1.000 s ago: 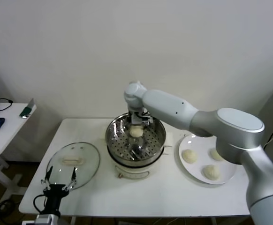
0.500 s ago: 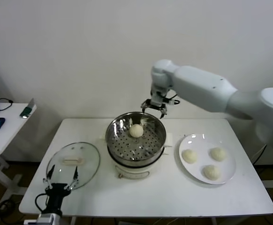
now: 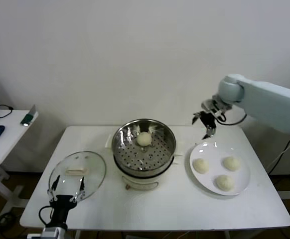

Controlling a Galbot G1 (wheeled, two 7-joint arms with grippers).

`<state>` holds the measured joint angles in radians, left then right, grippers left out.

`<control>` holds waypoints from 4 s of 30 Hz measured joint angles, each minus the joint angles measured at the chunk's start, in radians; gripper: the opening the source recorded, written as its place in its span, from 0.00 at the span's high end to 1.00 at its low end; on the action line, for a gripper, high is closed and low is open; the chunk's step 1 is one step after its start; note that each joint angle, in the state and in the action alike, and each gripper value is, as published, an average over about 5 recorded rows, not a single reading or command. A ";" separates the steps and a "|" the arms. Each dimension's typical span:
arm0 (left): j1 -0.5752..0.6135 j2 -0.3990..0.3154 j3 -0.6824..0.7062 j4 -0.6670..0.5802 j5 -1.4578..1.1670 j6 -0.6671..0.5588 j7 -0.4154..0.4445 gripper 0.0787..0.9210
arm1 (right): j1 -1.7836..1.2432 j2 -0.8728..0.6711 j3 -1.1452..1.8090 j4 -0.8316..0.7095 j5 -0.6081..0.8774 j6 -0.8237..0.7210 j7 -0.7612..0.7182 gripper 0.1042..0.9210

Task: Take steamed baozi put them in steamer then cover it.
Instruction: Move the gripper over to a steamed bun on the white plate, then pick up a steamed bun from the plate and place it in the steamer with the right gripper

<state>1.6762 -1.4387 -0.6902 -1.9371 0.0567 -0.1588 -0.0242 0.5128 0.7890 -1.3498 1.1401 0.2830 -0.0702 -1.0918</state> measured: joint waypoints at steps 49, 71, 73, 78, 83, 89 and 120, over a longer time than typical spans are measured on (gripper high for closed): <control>0.004 -0.004 -0.002 0.026 0.000 -0.008 -0.001 0.12 | -0.308 0.087 0.218 -0.179 -0.053 -0.133 0.029 0.31; 0.016 -0.019 0.033 -0.001 0.026 -0.010 -0.001 0.12 | 0.210 0.271 -0.090 -0.108 0.436 -0.188 0.057 0.31; 0.017 -0.017 0.034 -0.005 0.026 -0.010 0.000 0.12 | 0.221 0.309 -0.095 -0.109 0.462 -0.198 0.067 0.31; 0.018 -0.015 0.036 -0.015 0.026 -0.009 0.000 0.12 | 0.222 0.409 -0.100 -0.117 0.507 -0.221 0.095 0.31; 0.020 -0.015 0.035 -0.023 0.025 -0.007 0.000 0.12 | 0.196 0.496 -0.111 -0.118 0.526 -0.237 0.118 0.30; 0.023 -0.012 0.034 -0.021 0.023 -0.009 0.000 0.12 | 0.154 0.568 -0.129 -0.119 0.527 -0.246 0.138 0.31; 0.021 -0.010 0.033 -0.012 0.021 -0.013 -0.001 0.12 | 0.061 0.638 -0.164 -0.113 0.419 -0.250 0.143 0.12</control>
<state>1.6972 -1.4482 -0.6576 -1.9496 0.0777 -0.1714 -0.0253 0.5735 1.4273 -1.5134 1.0268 0.7024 -0.3203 -0.9488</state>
